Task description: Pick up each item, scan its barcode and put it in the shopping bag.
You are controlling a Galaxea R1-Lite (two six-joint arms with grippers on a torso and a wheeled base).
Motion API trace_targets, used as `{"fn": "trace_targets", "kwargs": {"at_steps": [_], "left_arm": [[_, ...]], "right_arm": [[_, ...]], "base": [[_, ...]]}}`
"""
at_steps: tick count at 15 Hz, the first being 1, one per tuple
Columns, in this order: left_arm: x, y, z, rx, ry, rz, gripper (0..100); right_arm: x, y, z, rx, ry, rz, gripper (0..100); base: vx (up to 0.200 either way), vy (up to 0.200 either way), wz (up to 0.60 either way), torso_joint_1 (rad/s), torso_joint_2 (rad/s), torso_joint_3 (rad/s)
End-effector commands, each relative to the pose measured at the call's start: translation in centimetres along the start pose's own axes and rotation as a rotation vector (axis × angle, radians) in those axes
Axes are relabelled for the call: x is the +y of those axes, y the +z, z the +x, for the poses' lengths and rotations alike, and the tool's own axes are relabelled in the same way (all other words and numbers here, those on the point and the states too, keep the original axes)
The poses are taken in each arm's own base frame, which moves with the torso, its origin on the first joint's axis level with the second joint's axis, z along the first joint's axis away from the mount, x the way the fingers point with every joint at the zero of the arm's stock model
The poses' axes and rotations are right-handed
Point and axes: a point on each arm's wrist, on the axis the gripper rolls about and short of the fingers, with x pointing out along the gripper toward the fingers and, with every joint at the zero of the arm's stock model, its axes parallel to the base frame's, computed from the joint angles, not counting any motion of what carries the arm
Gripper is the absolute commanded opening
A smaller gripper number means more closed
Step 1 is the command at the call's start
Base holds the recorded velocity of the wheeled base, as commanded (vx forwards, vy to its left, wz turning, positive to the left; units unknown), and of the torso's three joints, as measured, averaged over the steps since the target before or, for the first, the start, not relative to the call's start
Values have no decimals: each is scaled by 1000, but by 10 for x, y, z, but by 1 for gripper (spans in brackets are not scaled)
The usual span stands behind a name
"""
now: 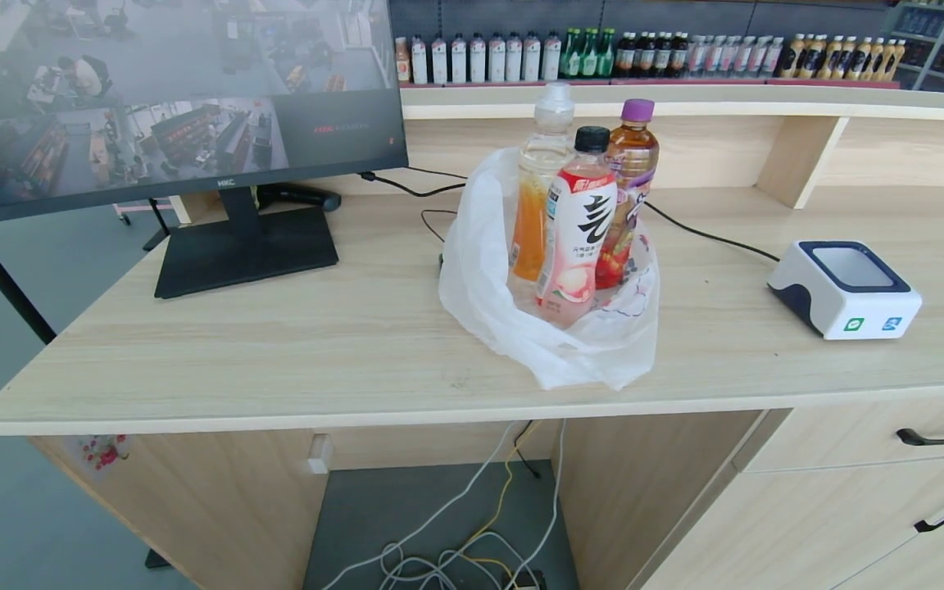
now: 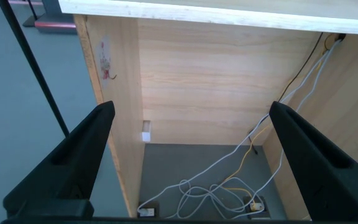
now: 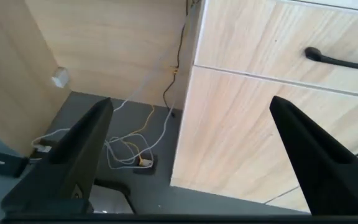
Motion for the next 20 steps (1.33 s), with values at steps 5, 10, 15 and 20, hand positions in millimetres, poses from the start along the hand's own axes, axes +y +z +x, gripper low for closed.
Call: {"fn": "trace_targets", "kwargs": {"at_steps": [5, 10, 15, 20], "left_arm": [[0, 0, 0, 0, 0, -3, 100], [0, 0, 0, 0, 0, -3, 100], [0, 0, 0, 0, 0, 1, 100], [0, 0, 0, 0, 0, 0, 100]], "right_arm": [[1, -3, -3, -67, -80, 74, 100], [2, -7, -3, -23, -51, 106, 100], [2, -7, -3, -23, -49, 117, 100], [2, -7, -3, -23, -51, 117, 100]], "base": [[0, 0, 0, 0, 0, 0], [0, 0, 0, 0, 0, 0], [0, 0, 0, 0, 0, 0], [0, 0, 0, 0, 0, 0]]}}
